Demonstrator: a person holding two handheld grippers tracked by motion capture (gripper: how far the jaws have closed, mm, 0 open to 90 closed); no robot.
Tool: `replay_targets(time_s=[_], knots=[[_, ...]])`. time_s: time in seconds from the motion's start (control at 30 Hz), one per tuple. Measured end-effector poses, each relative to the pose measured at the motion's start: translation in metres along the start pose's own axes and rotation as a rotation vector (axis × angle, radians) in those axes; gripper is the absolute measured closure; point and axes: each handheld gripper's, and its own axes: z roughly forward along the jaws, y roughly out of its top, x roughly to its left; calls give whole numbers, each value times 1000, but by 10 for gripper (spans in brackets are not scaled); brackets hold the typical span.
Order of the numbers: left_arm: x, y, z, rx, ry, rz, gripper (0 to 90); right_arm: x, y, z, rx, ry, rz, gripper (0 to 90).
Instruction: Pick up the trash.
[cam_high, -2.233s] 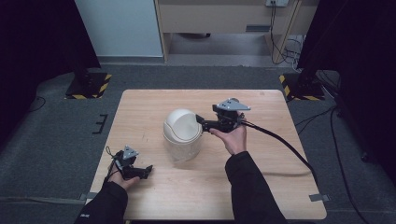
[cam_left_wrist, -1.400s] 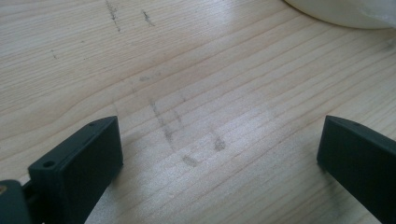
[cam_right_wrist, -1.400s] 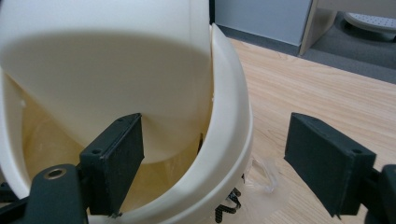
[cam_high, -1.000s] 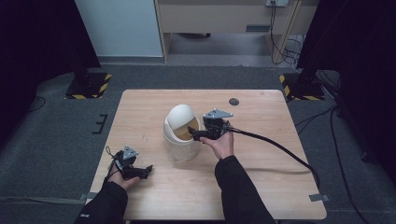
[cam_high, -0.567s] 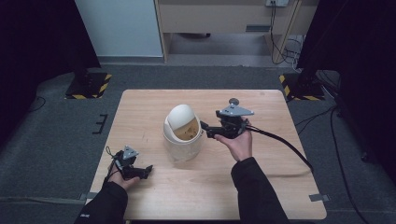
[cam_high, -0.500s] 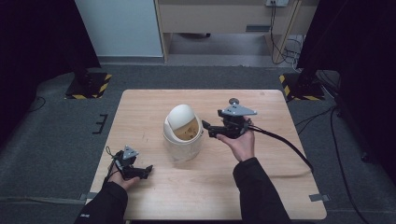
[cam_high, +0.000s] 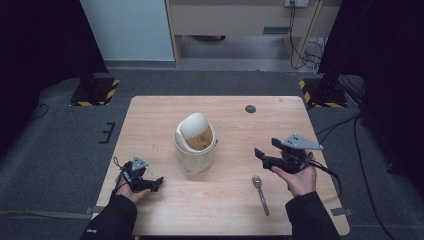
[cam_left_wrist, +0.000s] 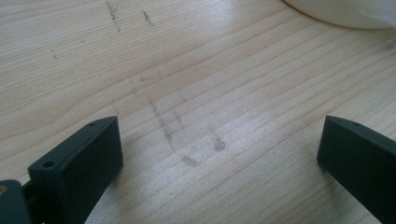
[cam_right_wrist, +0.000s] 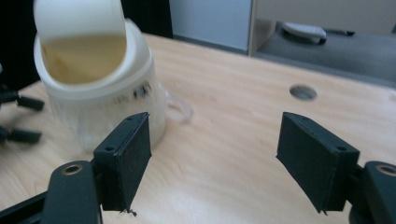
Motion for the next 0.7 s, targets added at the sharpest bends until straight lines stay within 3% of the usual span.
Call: replay_targets(time_s=[0.17, 0.2, 0.23, 0.27, 0.37, 0.53, 0.7], knots=[[0, 0, 0, -2, 0, -2, 0, -4, -34, -10, 60, -11, 8, 272], [0, 0, 0, -2, 0, -2, 0, -4, -34, -10, 60, -11, 8, 272], [0, 0, 0, -1, 0, -2, 0, -7, -45, -12, 102, -9, 2, 284], [0, 0, 0, -1, 0, -2, 0, -7, -45, -12, 102, -9, 2, 284], [0, 0, 0, -1, 0, -2, 0, -9, -64, -12, 141, 13, 26, 281], [0, 0, 0, -1, -1, -2, 0, -6, -76, -6, 200, 6, -3, 268], [0, 0, 0, -1, 0, -2, 0, 2, -88, 5, 289, 7, -32, 334]])
